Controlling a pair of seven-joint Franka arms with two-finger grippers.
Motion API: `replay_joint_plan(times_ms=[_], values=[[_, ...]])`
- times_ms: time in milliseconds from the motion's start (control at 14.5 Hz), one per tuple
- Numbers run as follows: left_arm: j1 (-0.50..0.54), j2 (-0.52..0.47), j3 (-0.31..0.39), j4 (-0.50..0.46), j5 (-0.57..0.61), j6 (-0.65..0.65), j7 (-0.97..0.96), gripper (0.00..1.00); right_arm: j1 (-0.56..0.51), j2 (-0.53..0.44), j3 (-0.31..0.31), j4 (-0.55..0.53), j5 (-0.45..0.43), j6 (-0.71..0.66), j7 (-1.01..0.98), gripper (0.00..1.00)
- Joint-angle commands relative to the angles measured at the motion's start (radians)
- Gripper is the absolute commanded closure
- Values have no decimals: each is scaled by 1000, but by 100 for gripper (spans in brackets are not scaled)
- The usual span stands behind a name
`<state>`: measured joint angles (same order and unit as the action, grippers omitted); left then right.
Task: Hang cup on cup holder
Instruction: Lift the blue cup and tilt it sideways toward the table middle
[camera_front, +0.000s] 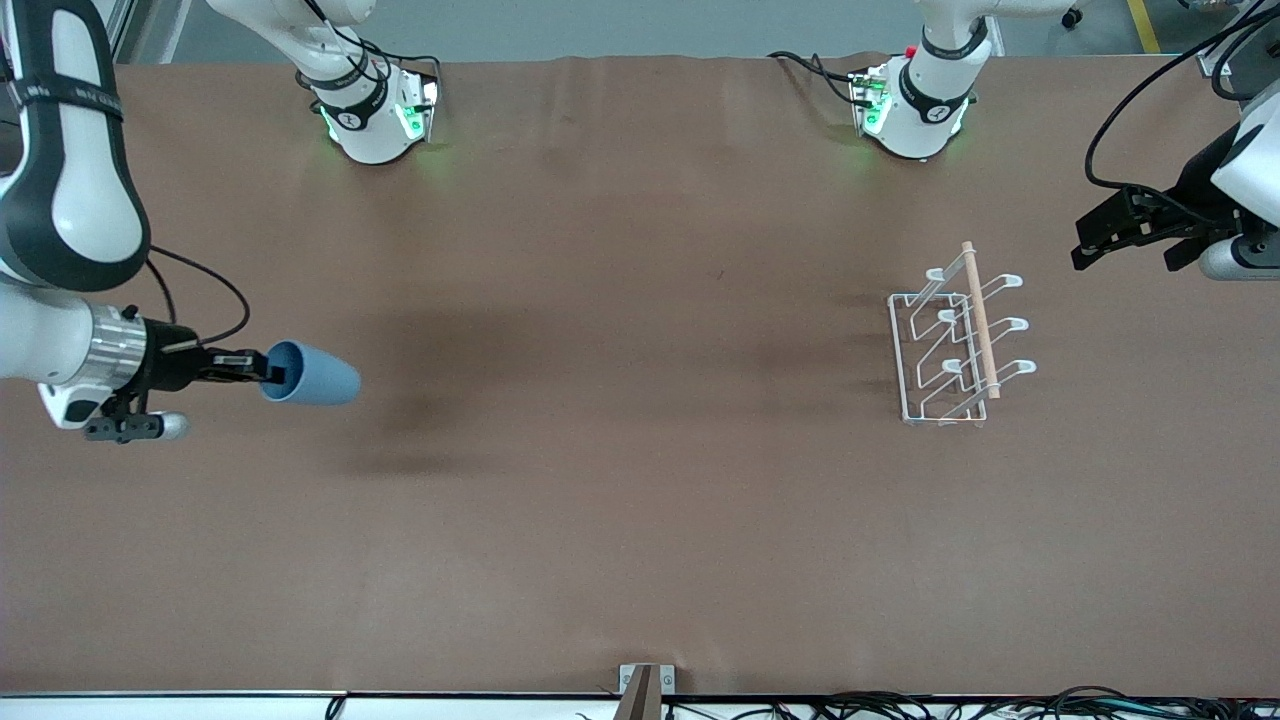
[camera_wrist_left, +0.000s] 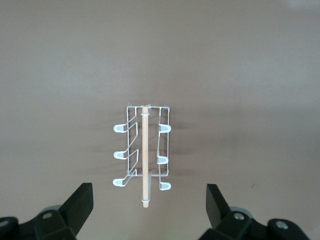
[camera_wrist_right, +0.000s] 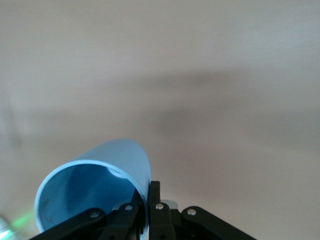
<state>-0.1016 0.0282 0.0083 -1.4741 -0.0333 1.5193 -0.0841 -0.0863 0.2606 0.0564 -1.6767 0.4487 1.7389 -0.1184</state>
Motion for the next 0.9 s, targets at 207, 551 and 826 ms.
replay_joint_plan(times_ms=[207,551,826], values=[[6,2,-4,9,10,42,7,1,19,-165,62,-182,389,-18,5,99],[11,-4,-2,11,10,48,20,1,22,-253,190,-293,635,94,3,99],[13,-5,-2,12,10,48,110,1,22,-290,347,-348,845,253,-6,100]])
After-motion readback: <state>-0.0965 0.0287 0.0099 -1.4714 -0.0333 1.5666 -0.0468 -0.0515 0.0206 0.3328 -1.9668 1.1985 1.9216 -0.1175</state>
